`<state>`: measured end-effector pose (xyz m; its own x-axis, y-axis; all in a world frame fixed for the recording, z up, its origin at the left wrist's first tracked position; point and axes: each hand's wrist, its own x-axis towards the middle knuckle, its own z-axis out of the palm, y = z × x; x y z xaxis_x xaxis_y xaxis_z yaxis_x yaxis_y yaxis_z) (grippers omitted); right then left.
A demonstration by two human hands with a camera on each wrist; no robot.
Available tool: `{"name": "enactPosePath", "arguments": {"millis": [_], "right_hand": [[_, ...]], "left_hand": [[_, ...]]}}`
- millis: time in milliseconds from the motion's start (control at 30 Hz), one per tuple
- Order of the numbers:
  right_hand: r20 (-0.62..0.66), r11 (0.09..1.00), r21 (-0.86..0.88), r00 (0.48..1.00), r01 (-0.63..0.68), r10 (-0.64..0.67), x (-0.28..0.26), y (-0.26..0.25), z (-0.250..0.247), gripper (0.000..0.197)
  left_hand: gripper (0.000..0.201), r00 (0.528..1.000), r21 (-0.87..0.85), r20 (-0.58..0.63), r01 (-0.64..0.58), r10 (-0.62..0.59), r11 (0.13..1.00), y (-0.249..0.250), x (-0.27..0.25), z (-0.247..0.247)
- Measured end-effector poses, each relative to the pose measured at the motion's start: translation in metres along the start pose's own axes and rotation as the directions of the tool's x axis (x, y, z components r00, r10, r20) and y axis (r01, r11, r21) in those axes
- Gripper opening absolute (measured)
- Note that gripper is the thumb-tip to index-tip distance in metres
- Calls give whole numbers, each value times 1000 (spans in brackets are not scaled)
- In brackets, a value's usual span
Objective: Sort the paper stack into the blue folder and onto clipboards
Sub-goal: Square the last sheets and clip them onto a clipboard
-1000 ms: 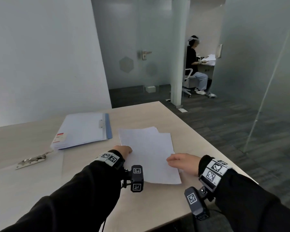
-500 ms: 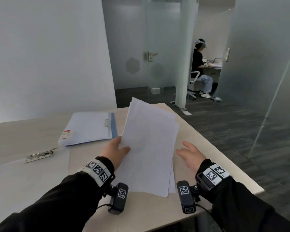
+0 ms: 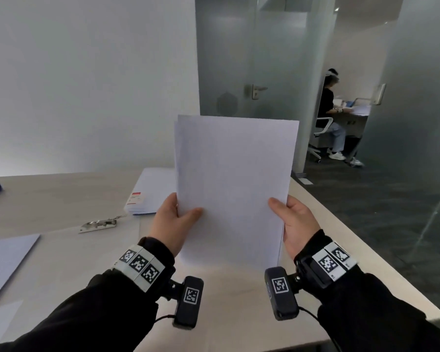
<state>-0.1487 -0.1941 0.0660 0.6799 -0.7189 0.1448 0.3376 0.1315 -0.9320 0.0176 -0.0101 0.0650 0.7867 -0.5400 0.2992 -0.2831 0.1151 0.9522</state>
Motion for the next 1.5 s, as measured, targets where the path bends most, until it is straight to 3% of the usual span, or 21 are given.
{"name": "enactPosePath", "arguments": {"millis": [167, 333, 467, 567, 633, 700, 800, 933, 1000, 1133, 1233, 1300, 1367, 1500], "right_hand": [[21, 999, -43, 1000, -14, 15, -8, 14, 5, 24], [-9, 990, -124, 998, -67, 66, -15, 18, 2, 11], [-10, 957, -283, 998, -61, 60, -19, 15, 2, 11], [52, 875, -483, 997, -32, 65, -22, 12, 6, 13], [132, 814, -581, 986, -2, 96, -25, 11, 12, 21], [166, 793, -609, 979, 5, 121, -26, 14, 17, 24], [117, 827, -560, 983, -50, 139, -22, 21, 24, 23], [50, 879, -450, 979, -155, 199, -16, 34, 44, 18], [45, 881, -439, 975, -175, 217, -15, 43, 60, 17], [98, 874, -446, 959, -196, 265, -15, 66, 95, 18], [162, 866, -453, 935, -212, 314, -18, 82, 125, 18], [206, 861, -455, 913, -229, 352, -23, 93, 146, 18], [245, 851, -461, 885, -252, 395, -30, 104, 165, 19], [296, 831, -465, 831, -306, 471, -37, 120, 191, 17]], "left_hand": [[22, 997, -125, -10, 71, -73, 990, -11, -12, 0], [28, 988, -206, 95, 142, -124, 968, -20, -22, 5], [28, 980, -264, 130, 181, -151, 947, -20, -21, 3], [30, 970, -284, 158, 222, -183, 933, -15, -19, -8], [21, 955, -173, 182, 267, -236, 948, -11, -18, -21], [20, 918, 81, 194, 337, -346, 938, -10, -14, -40], [31, 889, 407, 117, 364, -442, 838, -20, -7, -84], [27, 885, 454, -110, 450, -452, 769, -33, -5, -146], [27, 861, 416, -157, 502, -484, 758, -38, -11, -170], [23, 786, 17, -264, 583, -558, 812, -55, -38, -201], [31, 775, -170, -214, 570, -595, 804, -56, -59, -205], [40, 762, -289, -116, 587, -637, 756, -52, -72, -204], [42, 761, -317, -39, 605, -647, 731, -46, -82, -207], [21, 767, -136, -142, 611, -626, 780, -42, -89, -229]]}}
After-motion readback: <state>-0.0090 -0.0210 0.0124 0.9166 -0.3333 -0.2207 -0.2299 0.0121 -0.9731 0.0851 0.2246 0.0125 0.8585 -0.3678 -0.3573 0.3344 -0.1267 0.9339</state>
